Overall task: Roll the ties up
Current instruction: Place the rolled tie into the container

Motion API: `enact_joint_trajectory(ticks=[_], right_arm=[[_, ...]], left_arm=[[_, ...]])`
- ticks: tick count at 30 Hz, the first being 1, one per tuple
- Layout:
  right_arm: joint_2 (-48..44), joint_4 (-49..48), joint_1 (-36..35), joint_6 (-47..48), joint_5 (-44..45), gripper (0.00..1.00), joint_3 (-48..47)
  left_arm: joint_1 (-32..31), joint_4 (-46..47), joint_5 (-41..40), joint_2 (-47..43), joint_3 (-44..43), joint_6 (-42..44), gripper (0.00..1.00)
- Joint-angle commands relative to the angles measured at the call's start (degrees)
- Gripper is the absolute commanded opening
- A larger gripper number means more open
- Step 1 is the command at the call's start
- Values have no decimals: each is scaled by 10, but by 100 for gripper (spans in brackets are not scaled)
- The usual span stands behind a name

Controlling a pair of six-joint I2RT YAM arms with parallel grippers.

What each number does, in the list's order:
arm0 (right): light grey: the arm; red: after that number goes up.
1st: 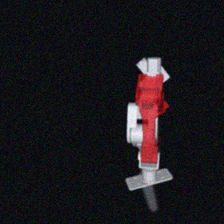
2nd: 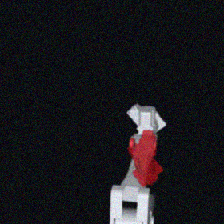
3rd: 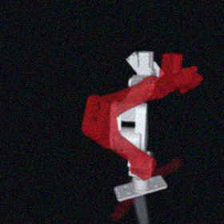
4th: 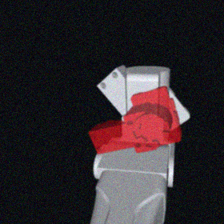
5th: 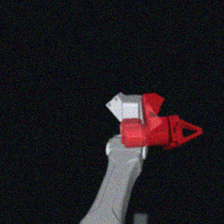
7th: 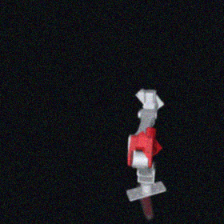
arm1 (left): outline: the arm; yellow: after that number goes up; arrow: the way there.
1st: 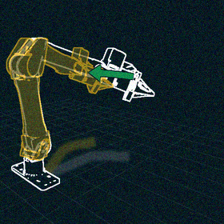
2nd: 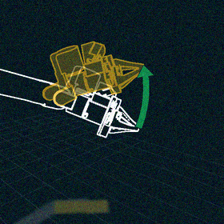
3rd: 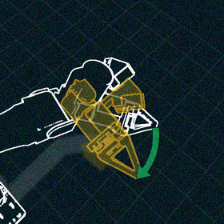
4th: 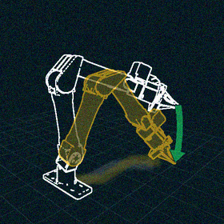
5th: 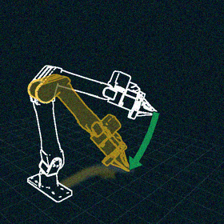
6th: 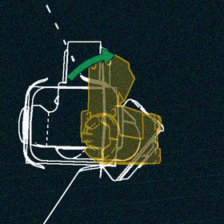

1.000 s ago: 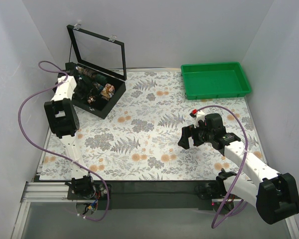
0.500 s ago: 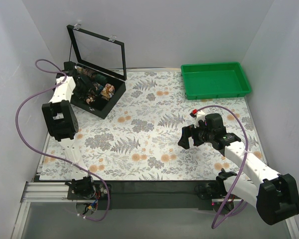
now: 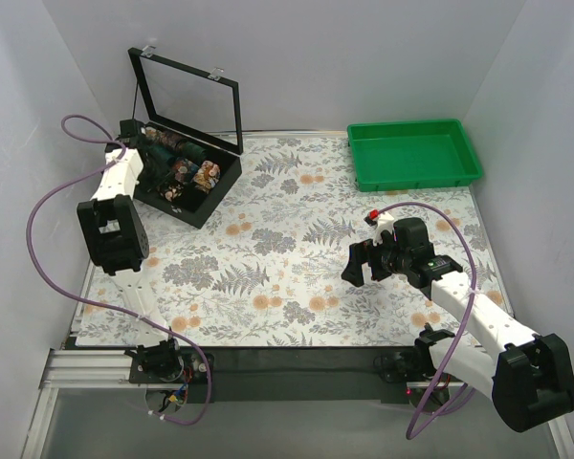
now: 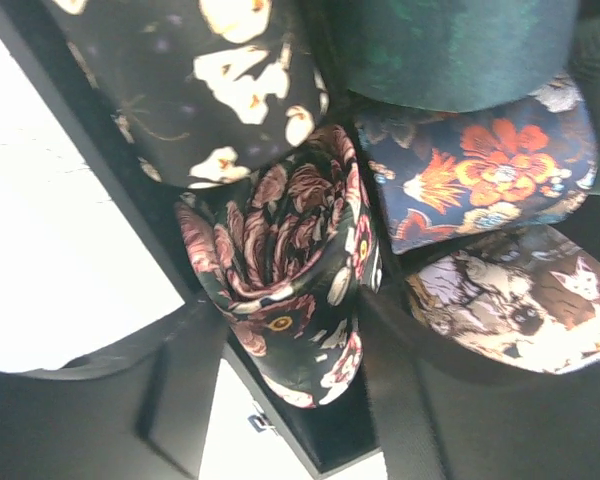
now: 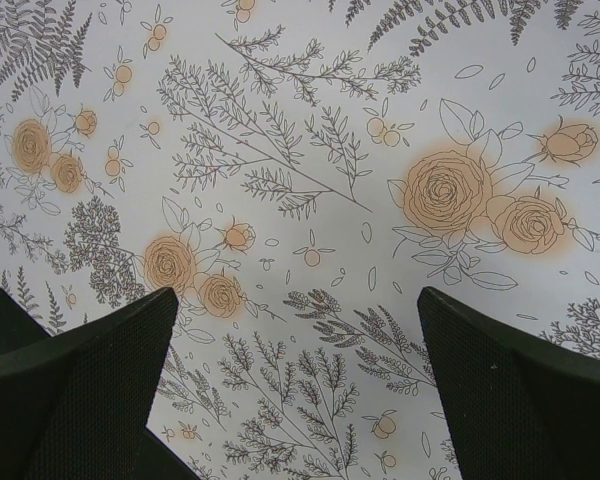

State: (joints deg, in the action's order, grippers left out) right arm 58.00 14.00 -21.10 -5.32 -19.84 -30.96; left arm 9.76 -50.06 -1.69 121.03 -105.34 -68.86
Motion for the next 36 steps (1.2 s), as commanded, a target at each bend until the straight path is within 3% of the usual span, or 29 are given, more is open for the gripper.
enact_joint_trajectory(ticks=[1,8,18,22,31,36], right_arm=[[-2,-12,2,7,-8,93,2],[0,-13,2,7,-6,93,3],[5,-13,1,6,-6,94,3],[-5,-12,1,3,-2,93,3],[-40,16,2,-12,0,93,-24],[-73,39,1,-33,25,93,-49]], left_arm=[[13,-43,-47,-26,19,7,46],[12,-36,-38,6,22,7,36],[10,-25,-13,35,32,7,37],[9,-17,-14,9,37,8,52],[9,-41,-23,-51,15,19,70],[9,-40,-35,-114,57,26,80]])
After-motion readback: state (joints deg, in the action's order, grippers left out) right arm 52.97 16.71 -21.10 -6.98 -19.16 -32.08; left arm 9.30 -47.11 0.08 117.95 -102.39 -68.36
